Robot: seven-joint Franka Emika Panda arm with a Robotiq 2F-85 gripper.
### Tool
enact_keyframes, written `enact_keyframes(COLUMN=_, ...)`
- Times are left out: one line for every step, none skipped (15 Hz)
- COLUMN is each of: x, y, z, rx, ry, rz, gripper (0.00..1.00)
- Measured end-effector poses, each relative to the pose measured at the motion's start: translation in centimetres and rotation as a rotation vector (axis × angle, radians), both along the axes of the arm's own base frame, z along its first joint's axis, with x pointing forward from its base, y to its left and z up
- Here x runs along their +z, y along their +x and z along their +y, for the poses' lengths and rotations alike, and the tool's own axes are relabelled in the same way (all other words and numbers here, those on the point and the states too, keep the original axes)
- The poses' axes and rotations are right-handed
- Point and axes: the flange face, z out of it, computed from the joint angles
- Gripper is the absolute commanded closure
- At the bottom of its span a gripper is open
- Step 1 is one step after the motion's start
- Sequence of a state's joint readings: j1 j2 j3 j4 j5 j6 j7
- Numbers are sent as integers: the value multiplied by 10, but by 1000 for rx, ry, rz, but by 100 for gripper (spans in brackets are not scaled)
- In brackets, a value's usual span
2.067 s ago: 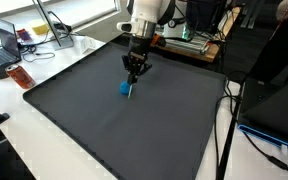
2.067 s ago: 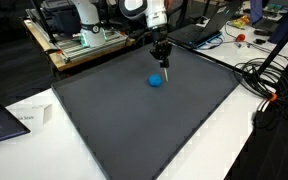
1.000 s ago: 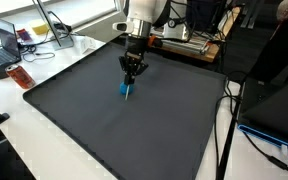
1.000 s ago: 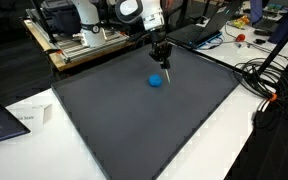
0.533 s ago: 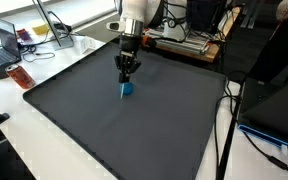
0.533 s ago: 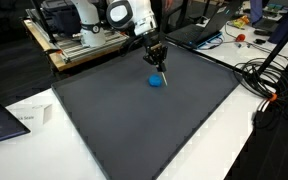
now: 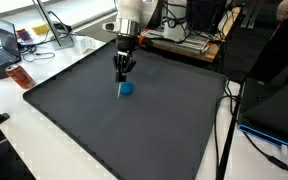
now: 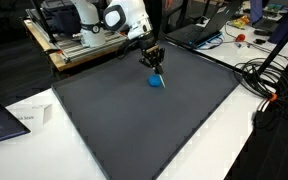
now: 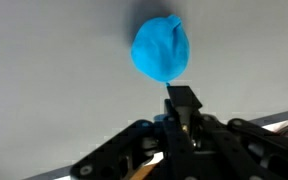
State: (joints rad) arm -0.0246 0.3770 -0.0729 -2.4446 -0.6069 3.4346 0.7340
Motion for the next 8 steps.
enact_keyframes(x=0, y=-1, z=-5, rx=-10, ry=11, rz=-7, gripper=97)
enact_keyframes(x=0, y=-2, z=-9, rx=-18, ry=22, rz=-14, gripper=97)
enact_keyframes(x=-1, y=-3, z=-13, rx=-26, ry=30, rz=-17, gripper=97)
enact_keyframes(x=-2, y=-4, z=-16, rx=-32, ry=39, rz=-20, gripper=97)
enact_keyframes(x=-3, y=-5, z=-19, rx=-36, ry=47, rz=-22, gripper=97)
enact_keyframes(x=-4, y=-6, z=-21, rx=-39, ry=57, rz=-23, gripper=97)
enact_keyframes(x=-5, y=-7, z=-23, rx=-41, ry=67, rz=-24, gripper=97)
enact_keyframes(x=-7, y=-8, z=-26, rx=-43, ry=79, rz=-25, gripper=97)
